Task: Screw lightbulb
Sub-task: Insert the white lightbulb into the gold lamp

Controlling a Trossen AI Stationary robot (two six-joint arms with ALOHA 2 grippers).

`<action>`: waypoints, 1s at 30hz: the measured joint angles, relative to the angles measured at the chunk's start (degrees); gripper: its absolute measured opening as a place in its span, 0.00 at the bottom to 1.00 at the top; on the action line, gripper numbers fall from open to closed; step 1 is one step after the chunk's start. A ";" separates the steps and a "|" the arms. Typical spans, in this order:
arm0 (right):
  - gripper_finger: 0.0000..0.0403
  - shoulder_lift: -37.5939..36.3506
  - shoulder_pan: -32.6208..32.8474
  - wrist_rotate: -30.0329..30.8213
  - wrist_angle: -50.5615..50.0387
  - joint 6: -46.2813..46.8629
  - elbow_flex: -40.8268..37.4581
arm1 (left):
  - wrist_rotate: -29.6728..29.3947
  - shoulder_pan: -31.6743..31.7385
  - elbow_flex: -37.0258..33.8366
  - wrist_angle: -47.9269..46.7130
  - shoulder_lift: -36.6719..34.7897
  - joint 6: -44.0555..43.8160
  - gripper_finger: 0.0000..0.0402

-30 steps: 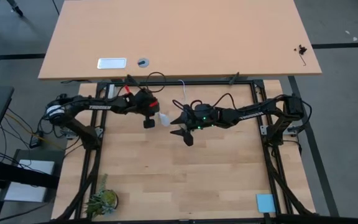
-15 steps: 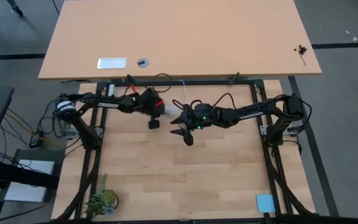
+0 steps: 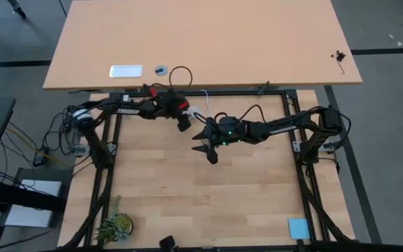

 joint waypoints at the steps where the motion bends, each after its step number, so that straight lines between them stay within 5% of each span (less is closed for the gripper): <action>1: 0.55 0.00 -0.02 0.00 0.00 0.02 0.00 | 0.00 0.19 0.77 -0.38 1.50 -0.69 0.48; 9: 0.53 0.00 -0.01 0.00 -0.09 0.00 0.00 | -3.78 0.43 5.66 -2.89 9.89 1.39 0.58; 30: 0.53 -0.02 0.02 0.06 -0.02 0.02 0.00 | -4.94 0.45 8.12 0.47 10.14 -1.04 0.51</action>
